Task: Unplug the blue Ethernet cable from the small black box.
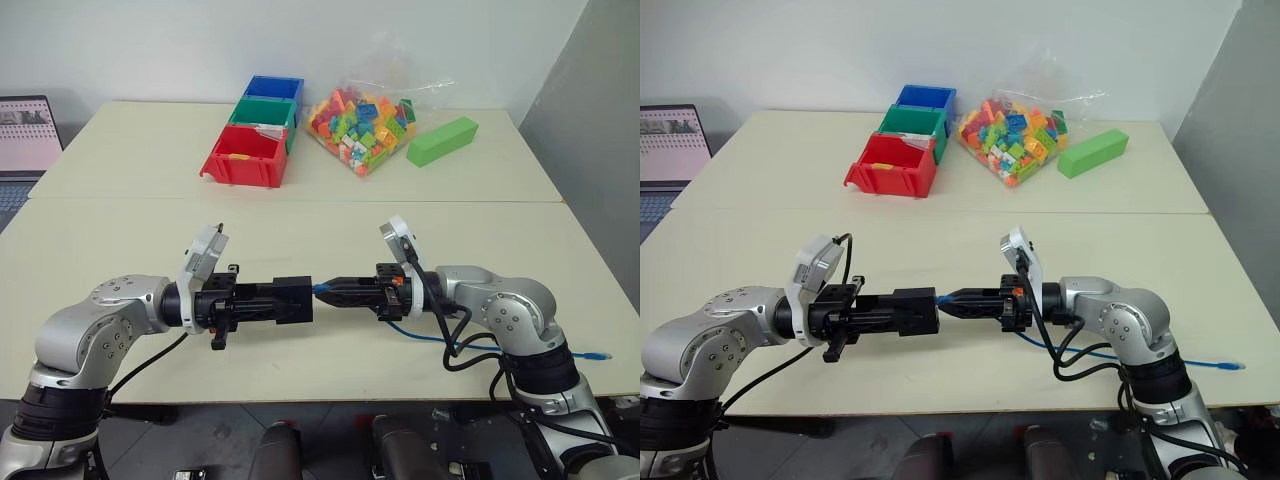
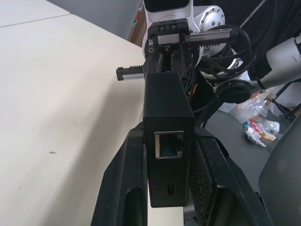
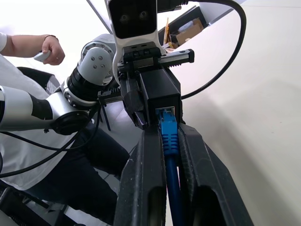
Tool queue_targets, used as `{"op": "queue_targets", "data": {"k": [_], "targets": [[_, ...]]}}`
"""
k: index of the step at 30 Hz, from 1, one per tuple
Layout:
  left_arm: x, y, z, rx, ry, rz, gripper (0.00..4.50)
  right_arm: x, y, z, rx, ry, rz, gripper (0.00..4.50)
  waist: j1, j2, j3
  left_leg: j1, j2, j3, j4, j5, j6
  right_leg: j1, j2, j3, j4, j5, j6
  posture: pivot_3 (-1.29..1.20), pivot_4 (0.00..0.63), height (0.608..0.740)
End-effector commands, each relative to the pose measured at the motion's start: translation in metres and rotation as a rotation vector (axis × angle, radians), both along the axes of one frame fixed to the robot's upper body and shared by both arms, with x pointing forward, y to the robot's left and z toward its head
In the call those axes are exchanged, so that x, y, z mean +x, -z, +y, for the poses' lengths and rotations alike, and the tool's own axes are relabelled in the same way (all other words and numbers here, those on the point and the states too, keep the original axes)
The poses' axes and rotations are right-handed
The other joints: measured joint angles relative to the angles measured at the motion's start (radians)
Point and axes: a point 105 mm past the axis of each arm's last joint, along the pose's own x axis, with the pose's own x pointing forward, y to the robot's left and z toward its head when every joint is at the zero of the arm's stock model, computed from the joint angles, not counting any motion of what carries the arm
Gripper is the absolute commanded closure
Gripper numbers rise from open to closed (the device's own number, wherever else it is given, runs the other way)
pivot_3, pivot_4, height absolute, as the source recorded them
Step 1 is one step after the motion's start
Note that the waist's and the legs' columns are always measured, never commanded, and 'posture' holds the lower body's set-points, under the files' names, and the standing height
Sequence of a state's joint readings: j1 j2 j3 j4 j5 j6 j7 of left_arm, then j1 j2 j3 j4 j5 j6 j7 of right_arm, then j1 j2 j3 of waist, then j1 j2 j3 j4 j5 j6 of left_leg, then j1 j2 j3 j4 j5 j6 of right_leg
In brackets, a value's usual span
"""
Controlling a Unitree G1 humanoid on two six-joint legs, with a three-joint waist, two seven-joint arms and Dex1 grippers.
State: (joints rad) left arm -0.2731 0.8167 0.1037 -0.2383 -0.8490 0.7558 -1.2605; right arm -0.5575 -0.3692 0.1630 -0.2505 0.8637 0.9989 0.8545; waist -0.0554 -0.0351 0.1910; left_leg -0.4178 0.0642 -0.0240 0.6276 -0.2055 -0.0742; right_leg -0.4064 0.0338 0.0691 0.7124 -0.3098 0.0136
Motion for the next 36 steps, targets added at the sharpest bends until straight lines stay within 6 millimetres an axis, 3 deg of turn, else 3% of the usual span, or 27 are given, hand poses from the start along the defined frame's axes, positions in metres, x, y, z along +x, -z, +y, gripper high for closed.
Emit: {"op": "queue_targets", "data": {"k": [1,8,20,23,27,29,32,36], "targets": [[-0.003,-0.005,0.0,0.001,0.014,-0.036,3.71,-0.002,-0.011,0.0,0.02,-0.031,-0.037,4.44,0.0,0.0,0.0,0.0,0.0,0.0,0.0,0.0,0.0,0.0,0.0,0.0,0.0,0.0,0.0,0.0,0.15,0.74],[-0.006,-0.001,0.001,0.002,0.013,-0.028,3.71,0.003,-0.014,-0.003,0.035,-0.03,0.022,4.44,0.0,0.0,0.0,0.0,0.0,0.0,0.0,0.0,0.0,0.0,0.0,0.0,0.0,0.0,0.0,0.0,0.15,0.74],[0.003,0.012,0.032,0.032,-0.146,0.015,3.72,0.009,-0.002,-0.027,0.003,0.075,0.046,4.44,-0.001,0.0,0.001,0.0,0.0,0.0,0.0,0.0,0.0,0.0,0.0,0.0,0.0,0.0,0.0,0.0,0.15,0.74],[0.007,0.012,0.037,0.028,-0.193,0.012,3.72,0.039,-0.01,-0.029,-0.008,0.256,-0.101,4.44,-0.001,0.0,0.001,0.0,0.0,0.0,-0.001,0.0,0.0,-0.001,0.0,0.001,0.0,0.0,-0.001,0.0,0.15,0.74],[0.016,0.012,0.04,0.015,-0.273,-0.013,3.72,0.103,-0.032,-0.033,-0.028,0.626,-0.272,4.44,-0.007,0.001,0.002,0.0,0.0,0.001,0.0,0.0,0.0,-0.002,0.0,0.001,0.001,0.0,0.001,0.0,0.15,0.74],[0.02,0.012,0.038,0.01,-0.299,-0.025,3.72,0.132,-0.035,-0.039,-0.071,0.775,-0.279,4.44,-0.007,0.001,0.002,0.0,0.0,0.001,-0.001,0.0,0.0,-0.003,0.0,0.001,0.001,0.001,0.001,0.0,0.15,0.74],[0.026,0.013,0.035,0.018,-0.328,-0.059,3.72,0.168,-0.023,-0.055,-0.205,0.957,-0.312,4.44,-0.003,0.001,0.002,-0.001,0.0,0.002,-0.001,0.0,0.0,-0.003,0.0,0.001,0.0,0.001,0.0,0.0,0.15,0.74],[0.034,0.011,0.03,0.019,-0.37,-0.115,3.72,0.197,0.005,-0.076,-0.353,1.122,-0.273,4.44,0.005,0.001,0.001,-0.004,-0.001,0.002,-0.001,0.0,0.0,-0.004,-0.002,0.002,-0.002,0.003,-0.005,0.0,0.15,0.74]]}}
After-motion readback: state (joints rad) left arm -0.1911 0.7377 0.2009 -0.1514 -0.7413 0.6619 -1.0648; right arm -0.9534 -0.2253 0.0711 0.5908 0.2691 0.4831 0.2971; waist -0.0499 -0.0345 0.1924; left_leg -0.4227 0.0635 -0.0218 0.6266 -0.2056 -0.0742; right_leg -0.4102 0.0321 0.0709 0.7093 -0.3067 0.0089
